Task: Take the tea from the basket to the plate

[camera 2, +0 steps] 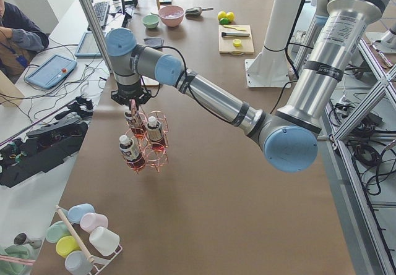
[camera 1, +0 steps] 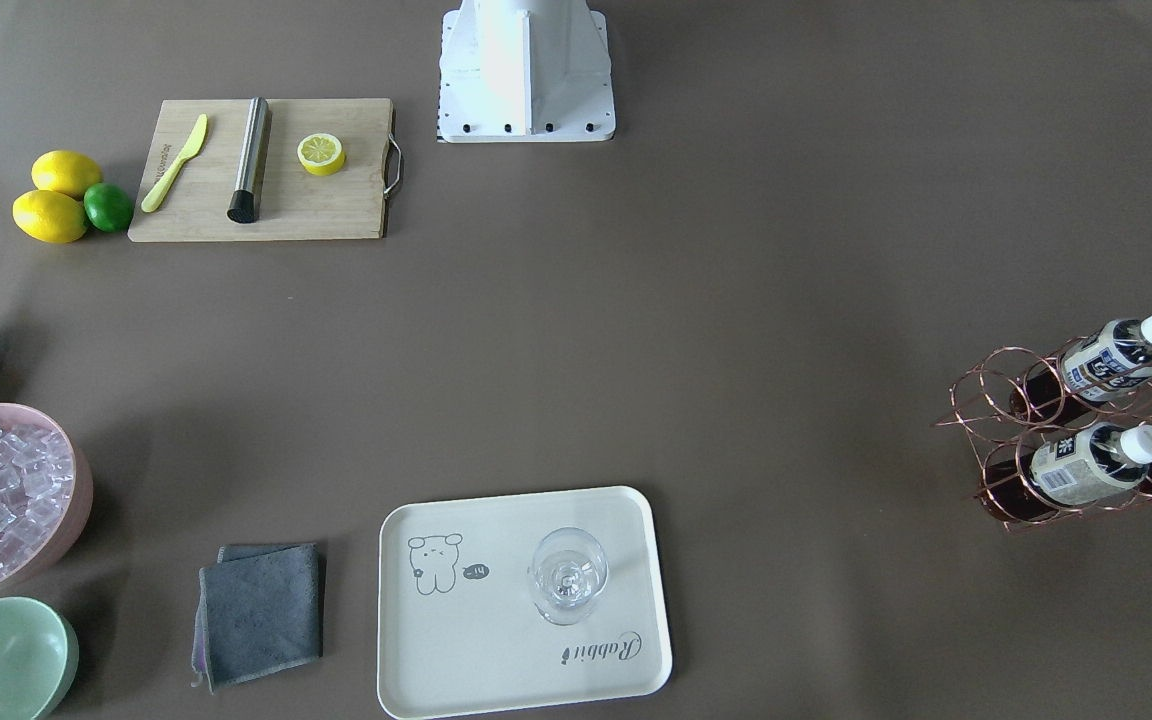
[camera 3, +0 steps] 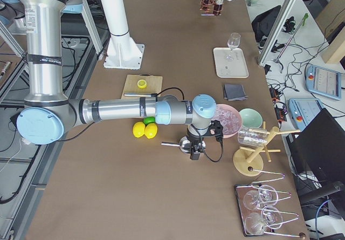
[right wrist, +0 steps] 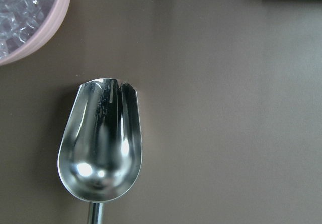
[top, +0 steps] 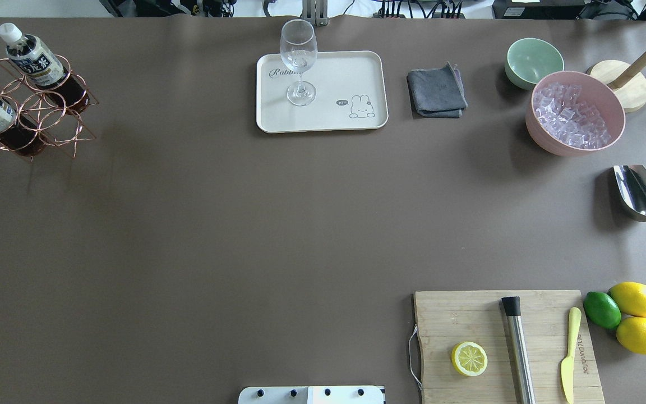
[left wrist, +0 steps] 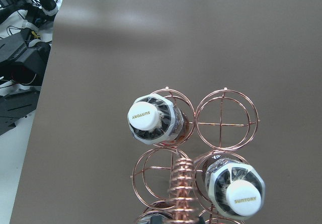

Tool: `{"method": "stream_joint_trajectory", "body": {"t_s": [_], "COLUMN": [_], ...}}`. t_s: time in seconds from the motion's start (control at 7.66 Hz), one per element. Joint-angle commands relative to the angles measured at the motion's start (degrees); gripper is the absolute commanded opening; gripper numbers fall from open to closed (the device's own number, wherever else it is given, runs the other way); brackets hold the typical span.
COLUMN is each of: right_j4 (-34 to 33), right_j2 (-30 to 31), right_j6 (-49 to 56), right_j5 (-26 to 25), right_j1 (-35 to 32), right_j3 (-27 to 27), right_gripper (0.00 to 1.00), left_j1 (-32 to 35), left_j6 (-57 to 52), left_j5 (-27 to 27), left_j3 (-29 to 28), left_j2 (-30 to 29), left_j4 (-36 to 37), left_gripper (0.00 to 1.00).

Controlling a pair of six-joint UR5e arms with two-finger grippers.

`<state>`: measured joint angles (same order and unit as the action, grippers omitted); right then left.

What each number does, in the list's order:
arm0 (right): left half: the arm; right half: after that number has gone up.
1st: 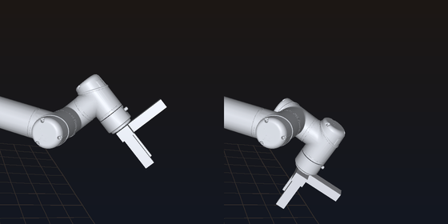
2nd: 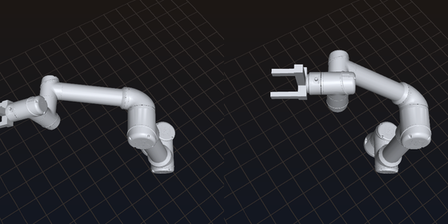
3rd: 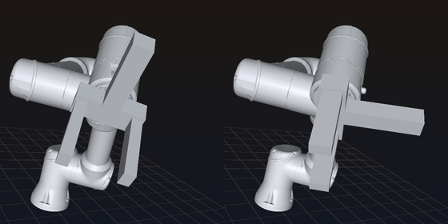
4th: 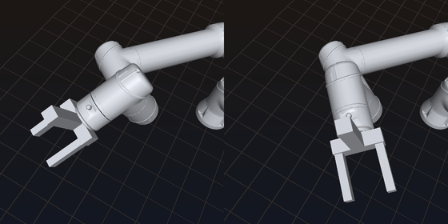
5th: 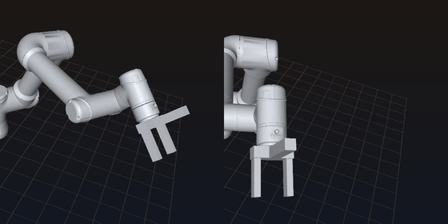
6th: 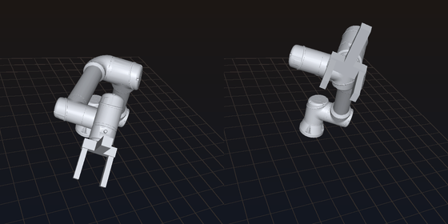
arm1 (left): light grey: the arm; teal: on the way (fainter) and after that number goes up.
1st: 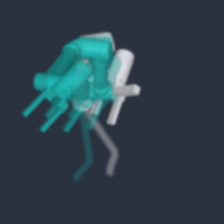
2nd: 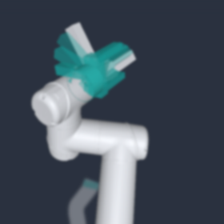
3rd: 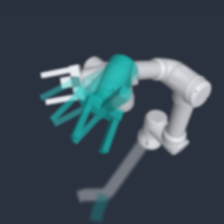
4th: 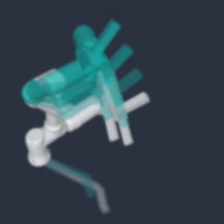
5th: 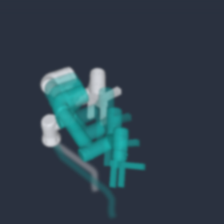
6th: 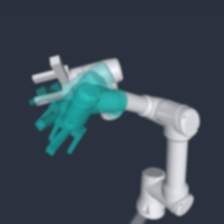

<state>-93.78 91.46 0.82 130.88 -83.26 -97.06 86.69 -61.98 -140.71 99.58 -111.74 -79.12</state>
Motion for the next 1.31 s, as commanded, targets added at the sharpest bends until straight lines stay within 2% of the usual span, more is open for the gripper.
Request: {"method": "stream_joint_trajectory", "body": {"t_s": [0.0, 0.39, 0.78, 1.05, 1.18], "right_j4": [0.1, 0.1, 9.1, 16.8, 18.6], "right_j2": [0.0, 0.0, -0.2, 0.6, 0.6], "right_j6": [0.0, 0.5, -0.4, -0.4, -0.7], "right_j5": [0.0, 0.1, 1.0, 1.5, 4.2], "right_j1": [0.5, 0.6, 2.1, 4.0, 4.2], "right_j3": [0.3, 0.0, -1.5, -5.7, -8.3], "right_gripper": [1.0, 1.0, 1.0, 1.0, 1.0], "left_j1": [-2.5, -11.6, -24.1, -30.2, -33.6], "left_j6": [6.6, 18.8, 33.8, 37.2, 39.5], "left_j5": [0.0, 0.4, 6.5, 9.4, 11.5], "left_j3": [7.6, 10.8, 13.9, 13.8, 13.8], "left_j2": [-1.4, -5.9, -12.3, -17.5, -19.6], "left_j4": [2.2, 2.2, 2.2, 2.2, 2.3], "left_gripper": [0.0, 0.0, 0.0, 0.0, 0.0]}}
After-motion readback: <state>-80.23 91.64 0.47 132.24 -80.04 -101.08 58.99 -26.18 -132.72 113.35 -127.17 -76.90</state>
